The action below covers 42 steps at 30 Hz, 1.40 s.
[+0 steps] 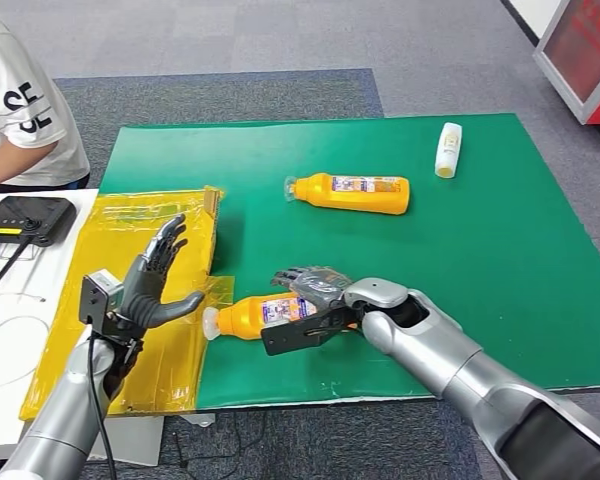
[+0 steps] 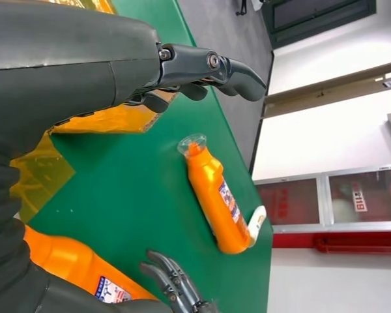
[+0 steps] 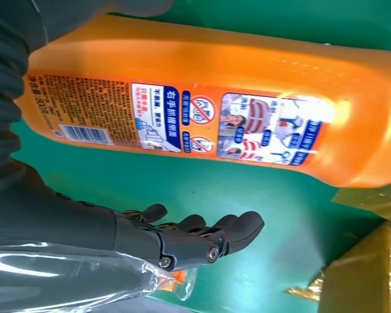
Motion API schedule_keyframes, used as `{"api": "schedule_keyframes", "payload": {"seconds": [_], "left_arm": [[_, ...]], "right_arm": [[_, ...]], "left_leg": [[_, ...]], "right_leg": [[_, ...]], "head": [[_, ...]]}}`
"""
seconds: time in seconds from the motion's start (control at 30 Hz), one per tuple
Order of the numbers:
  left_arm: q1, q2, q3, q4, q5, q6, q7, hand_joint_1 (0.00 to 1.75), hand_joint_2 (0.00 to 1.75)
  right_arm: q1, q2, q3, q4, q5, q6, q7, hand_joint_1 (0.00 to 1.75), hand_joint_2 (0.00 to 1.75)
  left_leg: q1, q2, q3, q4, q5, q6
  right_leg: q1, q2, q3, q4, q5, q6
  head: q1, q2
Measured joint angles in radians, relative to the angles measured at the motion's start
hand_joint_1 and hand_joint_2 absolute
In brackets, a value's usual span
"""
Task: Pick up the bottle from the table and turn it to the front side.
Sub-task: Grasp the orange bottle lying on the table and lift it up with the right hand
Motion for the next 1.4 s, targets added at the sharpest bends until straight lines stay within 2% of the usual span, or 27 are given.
{"api": "schedule_keyframes", "payload": {"seconds": [0.43,1.03,1.1,1.13,1.23,1.27,1.4], "left_arm": [[0.031,0.01,0.03,-0.039,-0.001,0.004,0.004,0.0,1.75],[0.054,0.022,0.055,-0.079,-0.008,0.004,0.012,0.0,1.75],[0.054,0.022,0.059,-0.08,-0.009,0.004,0.014,0.0,1.75],[0.055,0.022,0.06,-0.082,-0.009,0.004,0.015,0.0,1.75],[0.057,0.022,0.063,-0.086,-0.01,0.004,0.017,0.0,1.75],[0.057,0.022,0.064,-0.087,-0.01,0.004,0.017,0.0,1.75],[0.06,0.022,0.066,-0.092,-0.01,0.004,0.018,0.0,1.75]], "right_arm": [[-0.044,0.015,0.069,0.068,0.058,0.004,0.1,0.0,1.75],[-0.073,0.025,0.104,0.169,0.089,0.046,0.134,0.0,1.75],[-0.073,0.026,0.104,0.176,0.09,0.042,0.135,0.04,1.75],[-0.073,0.026,0.104,0.178,0.09,0.038,0.135,0.23,1.75],[-0.071,0.027,0.102,0.184,0.09,0.027,0.137,1.46,1.75],[-0.07,0.027,0.102,0.185,0.089,0.023,0.138,1.71,1.75],[-0.067,0.027,0.094,0.188,0.086,0.008,0.141,1.75,1.75]], "left_leg": [[0.0,0.0,0.0,0.0,0.0,0.0],[0.0,0.0,0.0,0.0,0.0,0.0],[0.0,0.0,0.0,0.0,0.0,0.0],[0.0,0.0,0.0,0.0,0.0,0.0],[0.0,0.0,0.0,0.0,0.0,0.0],[0.0,0.0,0.0,0.0,0.0,0.0],[0.0,0.0,0.0,0.0,0.0,0.0]], "right_leg": [[0.0,0.0,0.0,0.0,0.0,0.0],[0.0,0.0,0.0,0.0,0.0,0.0],[0.0,0.0,0.0,0.0,0.0,0.0],[0.0,0.0,0.0,0.0,0.0,0.0],[0.0,0.0,0.0,0.0,0.0,0.0],[0.0,0.0,0.0,0.0,0.0,0.0],[0.0,0.0,0.0,0.0,0.0,0.0]], "head": [[0.0,0.0],[0.0,0.0],[0.0,0.0],[0.0,0.0],[0.0,0.0],[0.0,0.0],[0.0,0.0]]}}
